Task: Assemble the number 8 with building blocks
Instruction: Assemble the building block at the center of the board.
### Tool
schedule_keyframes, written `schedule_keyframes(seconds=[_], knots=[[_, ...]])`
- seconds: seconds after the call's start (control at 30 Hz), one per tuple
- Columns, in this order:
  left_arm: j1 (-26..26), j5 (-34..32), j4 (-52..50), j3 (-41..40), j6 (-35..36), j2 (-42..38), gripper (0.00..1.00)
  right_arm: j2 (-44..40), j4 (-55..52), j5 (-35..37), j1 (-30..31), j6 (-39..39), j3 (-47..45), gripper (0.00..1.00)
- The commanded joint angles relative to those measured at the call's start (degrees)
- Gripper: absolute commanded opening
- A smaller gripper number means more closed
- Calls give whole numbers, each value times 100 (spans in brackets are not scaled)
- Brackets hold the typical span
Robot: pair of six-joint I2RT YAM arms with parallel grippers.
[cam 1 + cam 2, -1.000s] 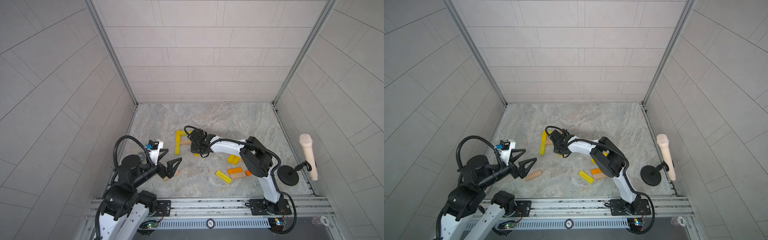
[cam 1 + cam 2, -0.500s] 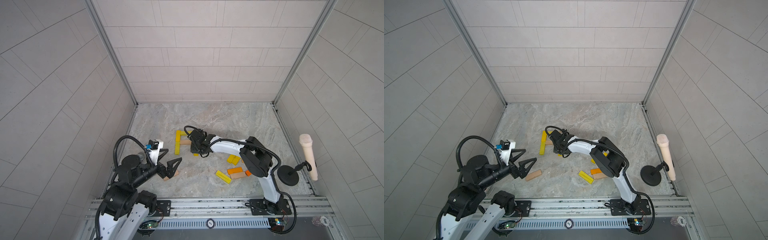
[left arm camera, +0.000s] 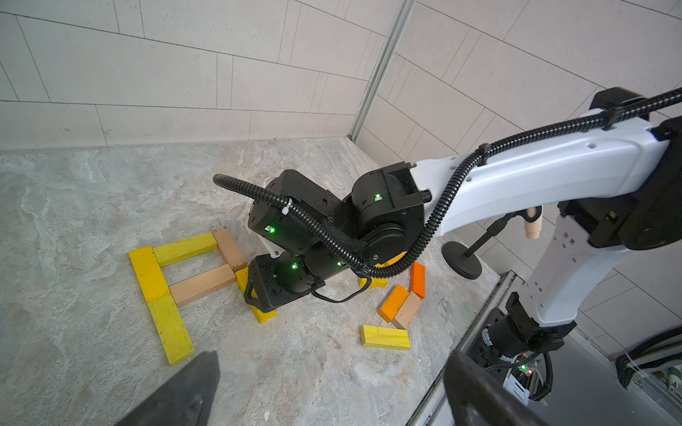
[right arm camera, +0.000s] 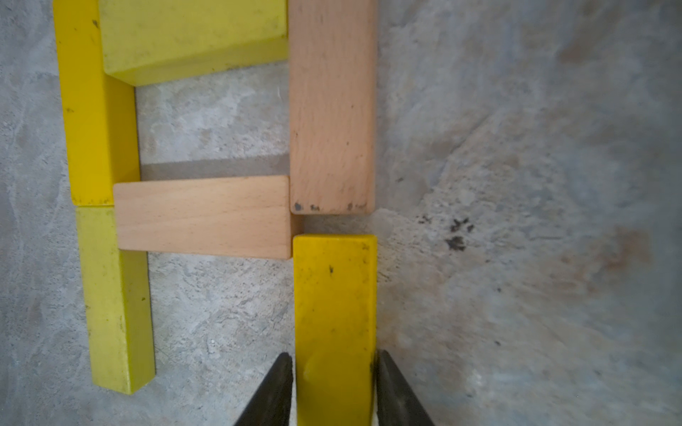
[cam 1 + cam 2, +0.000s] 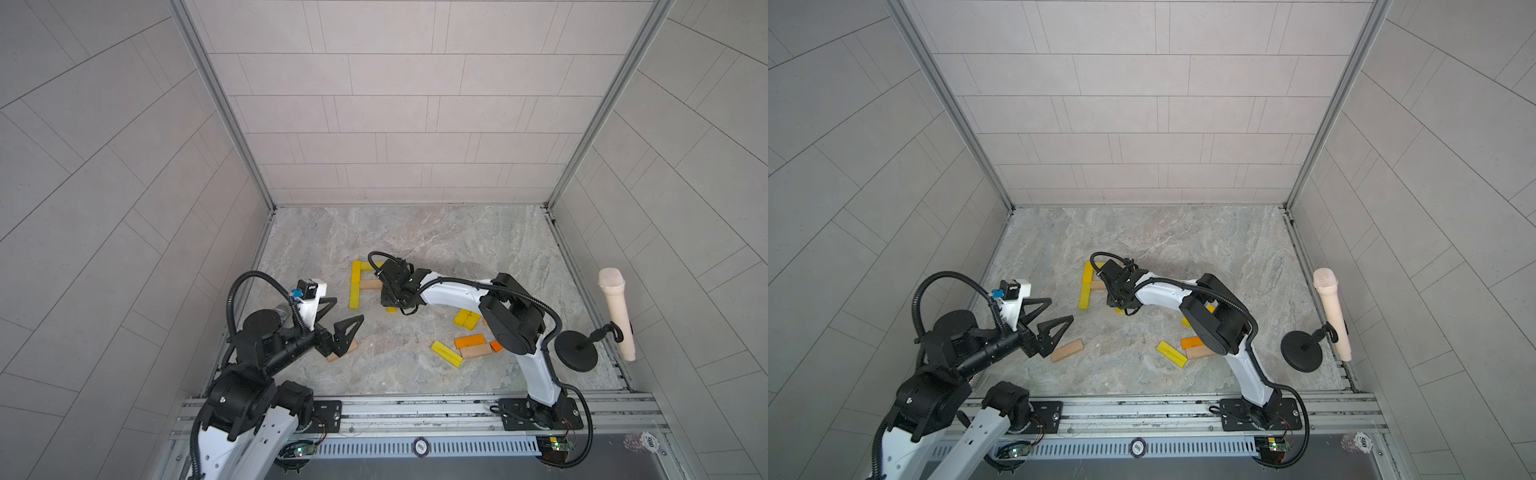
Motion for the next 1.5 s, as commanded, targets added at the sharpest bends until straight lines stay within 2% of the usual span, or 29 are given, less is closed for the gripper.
schedule_keyframes(seconds=[0.0,0.57,1.47], knots=[[18,77,-15,-2,105,-29,100,111,-64,70,-22,131,82,38],[18,70,-30,-4,111,-26,100,125,-90,134,-72,68,91,35],[18,71,-30,-3,108,-27,100,252,-177,151,-81,-10,229,35]])
